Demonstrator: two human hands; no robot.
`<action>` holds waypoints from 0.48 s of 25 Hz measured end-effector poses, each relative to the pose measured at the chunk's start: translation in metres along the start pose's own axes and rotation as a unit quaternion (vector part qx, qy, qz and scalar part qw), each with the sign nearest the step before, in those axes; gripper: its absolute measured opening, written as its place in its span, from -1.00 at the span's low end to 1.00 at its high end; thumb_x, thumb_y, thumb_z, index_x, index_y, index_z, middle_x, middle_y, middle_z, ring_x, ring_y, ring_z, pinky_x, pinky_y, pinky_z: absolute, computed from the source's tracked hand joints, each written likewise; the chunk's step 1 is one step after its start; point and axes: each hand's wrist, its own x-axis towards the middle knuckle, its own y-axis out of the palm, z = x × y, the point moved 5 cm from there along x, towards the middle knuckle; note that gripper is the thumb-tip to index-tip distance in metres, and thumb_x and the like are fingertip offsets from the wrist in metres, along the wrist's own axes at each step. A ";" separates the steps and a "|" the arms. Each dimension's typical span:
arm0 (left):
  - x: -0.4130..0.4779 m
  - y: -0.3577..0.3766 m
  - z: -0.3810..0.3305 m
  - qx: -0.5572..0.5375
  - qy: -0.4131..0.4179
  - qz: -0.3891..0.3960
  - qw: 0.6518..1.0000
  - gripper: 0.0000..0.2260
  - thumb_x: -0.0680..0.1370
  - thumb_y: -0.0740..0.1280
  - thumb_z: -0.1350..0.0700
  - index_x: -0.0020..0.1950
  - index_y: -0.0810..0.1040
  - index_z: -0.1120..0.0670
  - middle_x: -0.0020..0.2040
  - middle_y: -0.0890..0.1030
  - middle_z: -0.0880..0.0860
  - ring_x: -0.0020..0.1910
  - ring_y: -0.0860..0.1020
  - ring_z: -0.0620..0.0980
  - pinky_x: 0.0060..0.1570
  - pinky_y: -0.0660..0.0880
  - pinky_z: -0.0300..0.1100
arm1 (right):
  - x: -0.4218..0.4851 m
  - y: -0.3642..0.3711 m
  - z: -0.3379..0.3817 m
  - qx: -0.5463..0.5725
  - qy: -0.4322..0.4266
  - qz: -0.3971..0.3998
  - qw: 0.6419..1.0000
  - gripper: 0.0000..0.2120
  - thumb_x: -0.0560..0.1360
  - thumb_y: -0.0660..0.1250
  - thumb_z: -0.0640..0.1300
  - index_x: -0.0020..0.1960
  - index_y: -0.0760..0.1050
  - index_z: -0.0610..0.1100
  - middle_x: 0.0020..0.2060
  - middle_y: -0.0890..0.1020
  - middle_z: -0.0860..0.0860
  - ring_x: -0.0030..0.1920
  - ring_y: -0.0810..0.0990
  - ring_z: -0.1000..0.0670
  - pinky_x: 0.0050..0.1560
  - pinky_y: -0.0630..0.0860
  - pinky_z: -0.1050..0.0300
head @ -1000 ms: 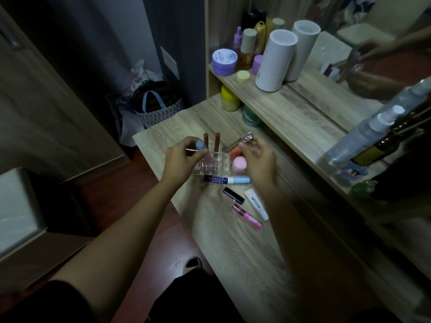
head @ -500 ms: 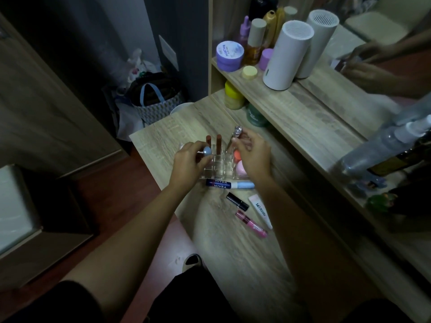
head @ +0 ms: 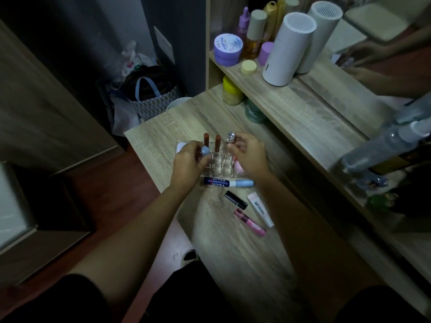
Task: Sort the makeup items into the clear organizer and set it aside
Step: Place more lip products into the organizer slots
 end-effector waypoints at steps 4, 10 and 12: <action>-0.004 -0.005 0.001 0.000 -0.004 -0.010 1.000 -0.63 0.45 0.46 0.16 0.21 0.49 0.19 0.15 0.57 0.20 -0.02 0.59 -0.04 -0.01 0.56 -0.22 | -0.006 -0.010 0.004 -0.002 -0.014 0.005 1.000 -0.58 0.44 0.42 -0.21 0.28 0.45 -0.22 0.17 0.59 -0.15 0.02 0.55 0.11 -0.01 0.43 0.45; -0.029 -0.006 -0.009 0.001 0.006 -0.021 1.000 -0.69 0.45 0.45 0.18 0.14 0.51 0.23 0.04 0.60 0.20 -0.08 0.60 0.06 -0.03 0.61 -0.03 | -0.043 -0.035 0.001 0.017 -0.037 -0.018 0.999 -0.60 0.44 0.41 -0.26 0.27 0.47 -0.23 0.13 0.60 -0.14 0.02 0.59 0.05 0.14 0.55 0.15; -0.044 0.004 -0.014 0.007 0.015 -0.007 1.000 -0.75 0.46 0.43 0.20 0.09 0.52 0.24 -0.02 0.59 0.21 -0.10 0.59 0.11 -0.04 0.59 0.01 | -0.059 -0.042 -0.011 -0.007 -0.029 -0.027 0.999 -0.61 0.44 0.42 -0.26 0.25 0.50 -0.21 0.10 0.62 -0.12 -0.01 0.59 0.06 0.10 0.56 0.17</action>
